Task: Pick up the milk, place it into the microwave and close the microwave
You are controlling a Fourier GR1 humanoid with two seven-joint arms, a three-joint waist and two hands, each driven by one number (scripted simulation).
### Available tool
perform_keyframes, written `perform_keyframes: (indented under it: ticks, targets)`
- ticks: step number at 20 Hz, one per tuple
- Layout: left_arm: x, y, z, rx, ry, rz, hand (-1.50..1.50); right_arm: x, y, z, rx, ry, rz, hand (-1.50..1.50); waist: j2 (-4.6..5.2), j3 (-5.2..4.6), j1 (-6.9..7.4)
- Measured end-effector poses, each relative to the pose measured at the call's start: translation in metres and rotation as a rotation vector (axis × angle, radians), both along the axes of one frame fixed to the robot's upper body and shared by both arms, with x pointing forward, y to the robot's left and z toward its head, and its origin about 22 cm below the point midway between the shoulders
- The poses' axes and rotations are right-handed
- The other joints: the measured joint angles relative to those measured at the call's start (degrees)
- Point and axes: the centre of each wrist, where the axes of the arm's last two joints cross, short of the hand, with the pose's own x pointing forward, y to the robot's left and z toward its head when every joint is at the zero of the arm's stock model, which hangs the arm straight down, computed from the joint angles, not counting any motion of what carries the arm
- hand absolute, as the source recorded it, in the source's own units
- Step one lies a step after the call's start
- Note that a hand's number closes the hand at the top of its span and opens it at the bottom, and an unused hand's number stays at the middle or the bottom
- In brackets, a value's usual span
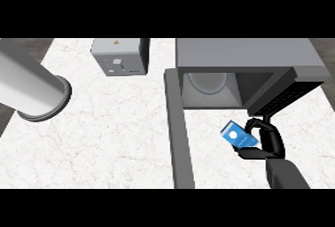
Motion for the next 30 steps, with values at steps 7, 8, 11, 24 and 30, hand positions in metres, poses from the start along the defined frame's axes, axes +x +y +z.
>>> perform_keyframes:
  ticks: [7,8,11,24,30]
  targets:
    - [-0.01,0.003,-0.002,0.006,0.019,0.024,-1.5,0.015,0.025,0.019,0.036,-0.051,0.074,1.5,-0.03,0.13,-0.34]
    - [-0.011,0.003,-0.001,0.005,0.023,0.025,-1.5,0.018,0.03,0.023,0.035,-0.053,0.077,1.5,0.0,0.18,-0.4]
    - [-0.011,0.003,-0.002,0.003,0.025,0.024,-1.5,0.028,0.047,0.038,0.03,-0.059,0.061,1.5,0.08,0.28,-0.49]
    - [-0.008,0.015,0.004,0.001,0.016,0.021,-1.5,0.102,0.118,0.13,-0.18,-0.116,0.045,1.5,0.03,-0.16,1.05]
    - [-0.01,0.017,-0.003,0.004,0.013,0.005,-1.5,0.132,0.132,0.143,-0.295,-0.084,-0.015,1.5,0.54,0.03,1.86]
